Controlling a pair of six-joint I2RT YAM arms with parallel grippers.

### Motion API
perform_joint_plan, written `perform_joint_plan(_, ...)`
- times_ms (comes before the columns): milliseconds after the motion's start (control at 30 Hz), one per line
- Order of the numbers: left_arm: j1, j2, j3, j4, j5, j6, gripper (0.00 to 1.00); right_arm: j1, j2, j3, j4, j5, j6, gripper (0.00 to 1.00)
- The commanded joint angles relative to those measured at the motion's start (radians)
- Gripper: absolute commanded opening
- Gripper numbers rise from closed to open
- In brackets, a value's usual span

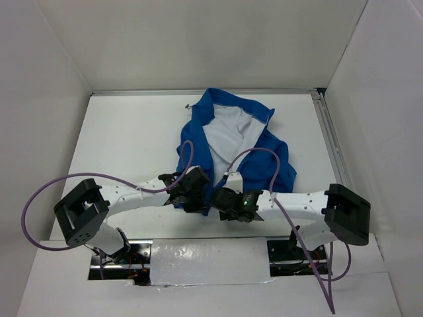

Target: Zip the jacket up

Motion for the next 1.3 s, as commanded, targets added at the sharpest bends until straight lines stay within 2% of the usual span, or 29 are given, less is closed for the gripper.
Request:
perform_joint_plan(0, -0.009, -0.007, 0.013, -0.038, 0.005, -0.02, 0.0, -0.015, 0.04, 0.031, -0.007, 0.061, 0.031, 0.55)
perform_joint_plan(333, -0.021, -0.011, 0.008, -0.038, 0.003, -0.026, 0.0, -0.057, 0.106, 0.014, 0.064, 0.018, 0.027, 0.58)
perform_joint_plan(667, -0.03, 0.053, 0.059, -0.018, 0.007, -0.002, 0.0, -0.052, -0.103, -0.029, 0.079, 0.001, 0.019, 0.68)
perform_joint_plan(867, -0.043, 0.059, 0.065, -0.015, 0.01, -0.003, 0.0, -0.054, -0.046, 0.008, 0.027, 0.057, 0.048, 0.69)
perform_joint_plan(1267, -0.052, 0.051, 0.063, -0.031, 0.007, -0.006, 0.0, -0.091, 0.073, -0.026, 0.153, 0.0, 0.016, 0.68)
